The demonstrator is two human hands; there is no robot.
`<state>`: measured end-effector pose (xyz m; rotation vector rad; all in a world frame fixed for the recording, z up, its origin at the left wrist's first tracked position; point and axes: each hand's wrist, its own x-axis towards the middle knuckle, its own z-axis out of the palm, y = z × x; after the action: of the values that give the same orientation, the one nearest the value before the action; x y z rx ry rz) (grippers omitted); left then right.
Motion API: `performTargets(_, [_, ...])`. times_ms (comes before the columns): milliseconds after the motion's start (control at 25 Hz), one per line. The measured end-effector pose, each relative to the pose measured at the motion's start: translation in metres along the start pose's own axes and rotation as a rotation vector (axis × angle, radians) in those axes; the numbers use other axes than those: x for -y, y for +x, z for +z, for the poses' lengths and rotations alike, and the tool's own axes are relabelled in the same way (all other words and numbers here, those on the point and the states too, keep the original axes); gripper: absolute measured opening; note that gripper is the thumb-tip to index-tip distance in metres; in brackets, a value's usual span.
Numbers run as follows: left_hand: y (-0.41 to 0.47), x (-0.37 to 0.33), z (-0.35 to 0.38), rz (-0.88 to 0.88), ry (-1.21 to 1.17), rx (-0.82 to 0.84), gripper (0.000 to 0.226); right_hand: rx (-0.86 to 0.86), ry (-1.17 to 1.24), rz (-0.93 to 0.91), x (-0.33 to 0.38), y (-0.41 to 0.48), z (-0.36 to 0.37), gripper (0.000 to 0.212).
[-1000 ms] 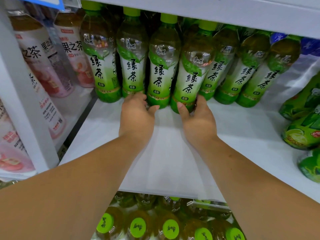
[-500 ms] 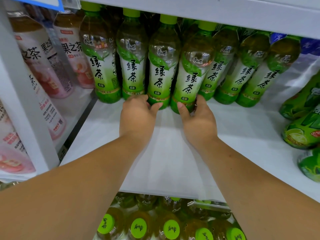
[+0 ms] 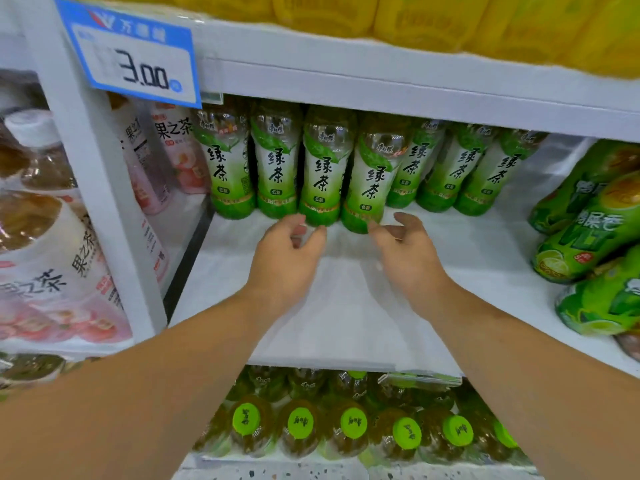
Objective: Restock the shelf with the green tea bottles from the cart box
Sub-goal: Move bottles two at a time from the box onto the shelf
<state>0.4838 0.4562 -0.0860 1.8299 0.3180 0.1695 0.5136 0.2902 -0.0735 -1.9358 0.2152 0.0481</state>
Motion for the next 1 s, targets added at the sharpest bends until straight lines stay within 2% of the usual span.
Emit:
performTargets(160, [-0.036, -0.014, -0.011, -0.094, -0.050, 0.137, 0.046, 0.051, 0.030, 0.097, 0.001, -0.042, -0.014, 0.052])
performTargets(400, [-0.095, -0.014, -0.048, -0.243, -0.038, 0.359, 0.056, 0.004, 0.086, 0.249, -0.001, -0.130, -0.021, 0.049])
performTargets(520, [-0.132, -0.029, -0.074, -0.208, 0.094, 0.473, 0.065, 0.002, 0.078, 0.288, 0.010, -0.178, -0.027, 0.050])
performTargets(640, [-0.171, -0.057, -0.102, -0.178, 0.208, 0.564, 0.054, -0.011, -0.001, 0.326, 0.031, -0.231, -0.042, 0.051])
performTargets(760, [-0.206, -0.086, -0.130, -0.196, 0.227, 0.622, 0.055, -0.039, -0.085, 0.342, 0.058, -0.286, -0.060, 0.050])
performTargets(1000, [-0.273, -0.141, -0.149, -0.206, 0.223, 0.743, 0.060, -0.108, -0.039, 0.437, 0.097, -0.390, -0.101, 0.054])
